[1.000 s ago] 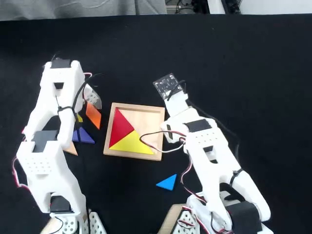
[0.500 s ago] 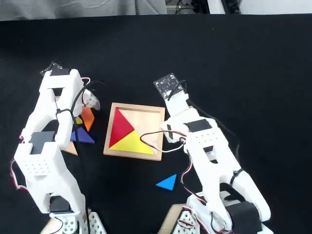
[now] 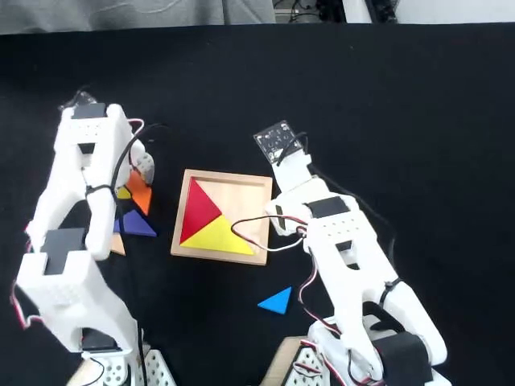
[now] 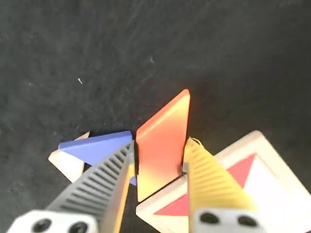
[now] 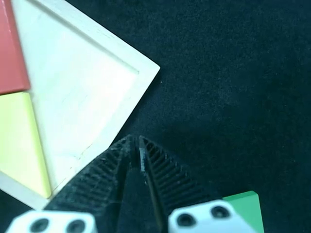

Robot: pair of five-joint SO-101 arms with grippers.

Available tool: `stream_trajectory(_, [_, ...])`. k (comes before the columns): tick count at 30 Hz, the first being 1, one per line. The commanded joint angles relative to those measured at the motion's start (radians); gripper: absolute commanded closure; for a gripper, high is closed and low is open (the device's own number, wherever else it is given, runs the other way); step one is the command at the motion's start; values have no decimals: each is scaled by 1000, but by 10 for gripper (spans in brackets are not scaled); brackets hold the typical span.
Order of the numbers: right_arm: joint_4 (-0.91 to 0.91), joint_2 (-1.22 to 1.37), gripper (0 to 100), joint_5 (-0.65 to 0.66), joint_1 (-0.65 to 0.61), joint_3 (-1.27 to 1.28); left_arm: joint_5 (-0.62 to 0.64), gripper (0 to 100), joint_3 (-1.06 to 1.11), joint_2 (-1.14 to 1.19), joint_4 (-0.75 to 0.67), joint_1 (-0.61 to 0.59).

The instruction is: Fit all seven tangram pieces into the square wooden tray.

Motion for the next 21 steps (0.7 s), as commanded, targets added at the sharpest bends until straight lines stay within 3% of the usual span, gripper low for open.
stream_trajectory(1, [-17, 10, 986, 2, -15, -2, -57, 859, 35, -130, -64, -30])
stream_trajectory(7, [-17, 10, 986, 2, -15, -2, -626, 805, -42, -115, -123, 2])
stream_trajectory(11, [-17, 10, 986, 2, -15, -1, -1040, 791, -131, 3, -44, -12])
stream_trajectory(13, [-17, 10, 986, 2, -15, -1, -1183, 793, -179, 89, -3, -18])
stream_trajectory(16, [-17, 10, 986, 2, -15, -1, -1197, 794, -278, 201, 11, -47])
stream_trajectory(21, [-17, 10, 986, 2, -14, -1, -1011, 794, -464, 244, 144, -119])
